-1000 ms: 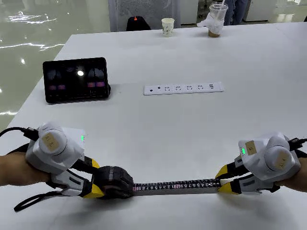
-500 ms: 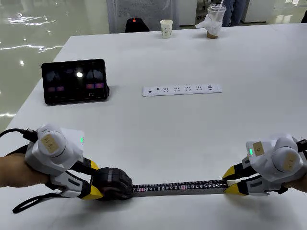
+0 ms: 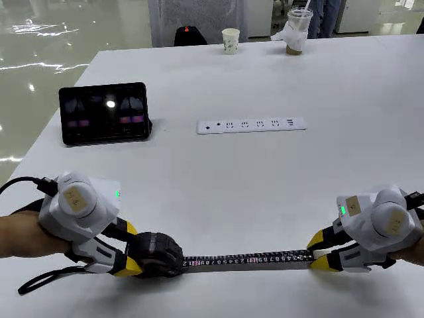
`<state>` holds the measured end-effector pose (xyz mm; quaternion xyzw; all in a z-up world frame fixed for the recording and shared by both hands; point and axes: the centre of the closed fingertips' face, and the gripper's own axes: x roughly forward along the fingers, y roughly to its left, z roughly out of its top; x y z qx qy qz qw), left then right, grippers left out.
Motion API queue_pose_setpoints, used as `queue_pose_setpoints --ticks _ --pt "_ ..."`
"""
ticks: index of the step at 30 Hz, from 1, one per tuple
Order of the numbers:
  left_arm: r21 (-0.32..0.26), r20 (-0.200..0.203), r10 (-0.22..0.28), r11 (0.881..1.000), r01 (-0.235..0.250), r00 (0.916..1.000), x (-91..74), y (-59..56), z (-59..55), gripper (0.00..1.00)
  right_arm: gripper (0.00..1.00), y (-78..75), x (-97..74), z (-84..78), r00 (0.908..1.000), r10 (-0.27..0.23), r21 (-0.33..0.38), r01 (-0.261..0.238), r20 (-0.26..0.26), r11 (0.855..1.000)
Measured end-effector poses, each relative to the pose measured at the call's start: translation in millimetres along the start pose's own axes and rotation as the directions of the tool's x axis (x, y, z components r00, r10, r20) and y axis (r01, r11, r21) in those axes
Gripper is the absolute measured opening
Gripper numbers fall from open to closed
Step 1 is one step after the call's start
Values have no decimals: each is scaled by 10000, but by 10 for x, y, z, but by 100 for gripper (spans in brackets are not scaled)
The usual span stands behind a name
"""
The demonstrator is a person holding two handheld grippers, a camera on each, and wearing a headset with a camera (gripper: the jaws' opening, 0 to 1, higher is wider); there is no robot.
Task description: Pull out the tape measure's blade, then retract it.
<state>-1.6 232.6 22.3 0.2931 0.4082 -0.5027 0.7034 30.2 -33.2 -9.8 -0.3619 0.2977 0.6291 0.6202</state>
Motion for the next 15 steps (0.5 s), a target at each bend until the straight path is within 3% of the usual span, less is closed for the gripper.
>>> queue_pose_setpoints --ticks 15 --pt "-39 -61 107 9999 -107 9999 -3 2 -2 26 14 -13 3 -14 9996 -141 -6 141 -242 9999"
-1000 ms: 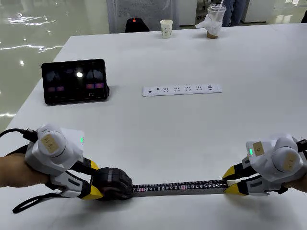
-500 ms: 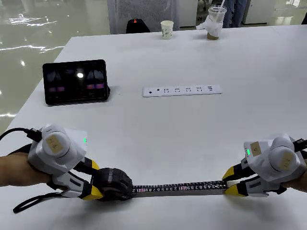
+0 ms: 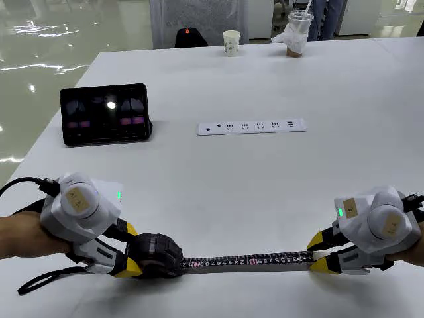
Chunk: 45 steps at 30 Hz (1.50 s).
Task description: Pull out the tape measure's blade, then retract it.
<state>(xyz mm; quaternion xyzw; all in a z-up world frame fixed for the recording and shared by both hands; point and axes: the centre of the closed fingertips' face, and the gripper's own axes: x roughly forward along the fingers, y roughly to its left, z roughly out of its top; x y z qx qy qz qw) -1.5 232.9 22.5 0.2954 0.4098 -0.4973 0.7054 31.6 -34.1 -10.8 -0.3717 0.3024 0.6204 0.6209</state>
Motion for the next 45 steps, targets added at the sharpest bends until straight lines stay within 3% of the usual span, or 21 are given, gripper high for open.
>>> queue_pose_setpoints --ticks 16,24,29,38,45 --pt "-414 -262 278 9987 -289 9993 -70 -90 -151 35 25 69 -131 -112 9981 -604 809 593 117 9950" --pt "-886 -72 612 9942 -616 9981 -140 -181 -193 44 31 124 -218 -135 9952 -961 1288 932 162 9873" --pt "-1346 209 798 9880 -763 9966 -156 -284 -197 50 36 161 -287 -145 9901 -1375 1633 1311 288 9778" --pt "-2291 559 1340 9662 -1179 9894 -194 -422 -238 64 46 305 -356 -216 9841 -1740 2485 1596 368 9554" --pt "-2893 944 1713 9473 -1376 9807 -228 -533 -182 69 55 446 -372 -186 9796 -1953 2937 1733 469 9401"
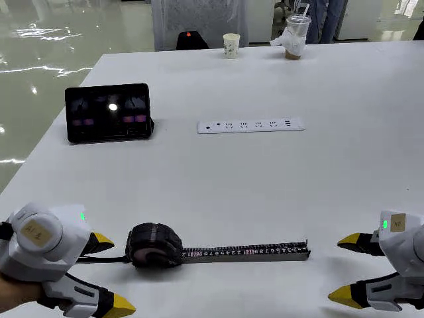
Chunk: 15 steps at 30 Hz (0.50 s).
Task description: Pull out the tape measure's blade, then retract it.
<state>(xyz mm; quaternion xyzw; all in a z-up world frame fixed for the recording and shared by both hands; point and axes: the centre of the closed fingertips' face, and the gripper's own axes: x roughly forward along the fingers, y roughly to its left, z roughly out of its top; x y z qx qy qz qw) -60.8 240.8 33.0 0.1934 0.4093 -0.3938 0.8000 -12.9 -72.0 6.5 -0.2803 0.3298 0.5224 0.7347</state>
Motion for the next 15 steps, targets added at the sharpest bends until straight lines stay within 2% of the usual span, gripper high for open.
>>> queue_pose_setpoints --ticks 7,15 --pt "-415 302 179 9990 -167 9994 -13 -122 12 73 62 79 -38 -4 9997 -234 550 227 122 9982" --pt "-1230 849 806 9899 -698 9931 -35 -207 8 83 69 189 -65 26 9973 -547 997 495 497 9938"
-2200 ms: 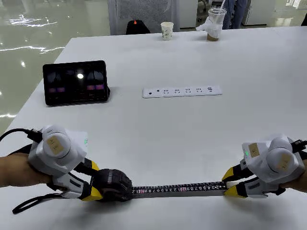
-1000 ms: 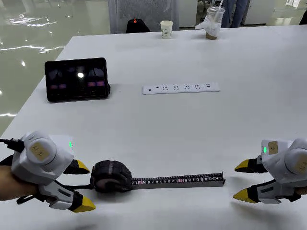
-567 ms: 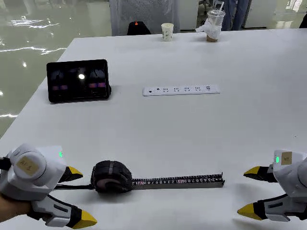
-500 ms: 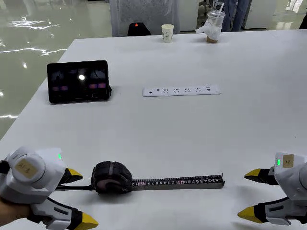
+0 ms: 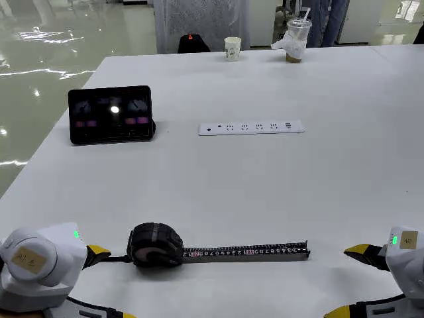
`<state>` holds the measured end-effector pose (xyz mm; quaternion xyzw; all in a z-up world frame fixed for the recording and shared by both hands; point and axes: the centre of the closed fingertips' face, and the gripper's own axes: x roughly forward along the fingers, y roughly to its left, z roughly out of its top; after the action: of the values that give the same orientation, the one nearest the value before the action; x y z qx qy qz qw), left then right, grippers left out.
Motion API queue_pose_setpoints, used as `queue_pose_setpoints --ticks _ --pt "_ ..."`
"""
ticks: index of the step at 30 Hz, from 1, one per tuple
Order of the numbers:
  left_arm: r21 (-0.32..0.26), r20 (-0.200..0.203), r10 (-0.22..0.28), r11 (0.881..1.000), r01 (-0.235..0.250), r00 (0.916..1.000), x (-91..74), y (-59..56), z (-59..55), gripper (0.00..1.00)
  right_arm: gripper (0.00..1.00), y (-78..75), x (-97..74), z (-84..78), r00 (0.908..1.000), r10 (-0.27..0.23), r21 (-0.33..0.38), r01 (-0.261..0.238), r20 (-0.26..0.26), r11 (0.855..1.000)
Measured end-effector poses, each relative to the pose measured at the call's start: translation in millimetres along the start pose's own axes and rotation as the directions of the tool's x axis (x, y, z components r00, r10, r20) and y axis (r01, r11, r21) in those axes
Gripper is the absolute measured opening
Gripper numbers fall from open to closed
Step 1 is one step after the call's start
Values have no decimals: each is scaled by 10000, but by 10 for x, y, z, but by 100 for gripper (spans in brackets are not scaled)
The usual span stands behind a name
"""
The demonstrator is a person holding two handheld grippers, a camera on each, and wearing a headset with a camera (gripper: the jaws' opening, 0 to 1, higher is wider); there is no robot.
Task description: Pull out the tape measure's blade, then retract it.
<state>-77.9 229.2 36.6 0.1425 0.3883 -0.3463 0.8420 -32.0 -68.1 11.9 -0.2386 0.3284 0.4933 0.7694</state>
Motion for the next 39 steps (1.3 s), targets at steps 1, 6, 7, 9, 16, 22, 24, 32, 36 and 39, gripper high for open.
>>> queue_pose_setpoints --ticks 1,6,7,9,16,22,24,32,36,39 --pt "-72 44 58 10000 -57 10000 -8 -9 -3 84 69 7 0 3 10000 -39 30 39 28 10000" --pt "-395 277 338 9987 -327 9990 -31 -50 -5 86 75 64 -3 30 9997 -185 294 180 169 9994" --pt "-441 308 392 9983 -378 9988 -32 -55 -5 86 76 74 -3 36 9996 -192 334 186 190 9993" --pt "-563 380 487 9973 -465 9981 -31 -79 0 88 78 95 -9 53 9993 -272 463 260 266 9986" --pt "-890 642 751 9936 -692 9951 -18 -167 29 91 85 171 -15 108 9974 -518 993 467 497 9940" --pt "-1273 962 1132 9868 -1005 9889 -14 -212 55 92 90 258 -16 171 9952 -670 1351 569 715 9892" --pt "-1420 1044 1176 9846 -1023 9876 -13 -249 68 92 92 294 -18 196 9939 -736 1484 609 817 9871" --pt "-1793 1202 1513 9754 -1284 9812 -2 -350 107 95 99 408 -17 256 9911 -895 1865 700 982 9800" --pt "-1893 1259 1663 9718 -1409 9780 21 -398 137 95 99 467 -2 275 9901 -1023 2011 813 962 9762" --pt "-2090 1328 1824 9660 -1523 9742 18 -407 148 96 99 487 -6 308 9874 -1193 2173 946 1037 9715"
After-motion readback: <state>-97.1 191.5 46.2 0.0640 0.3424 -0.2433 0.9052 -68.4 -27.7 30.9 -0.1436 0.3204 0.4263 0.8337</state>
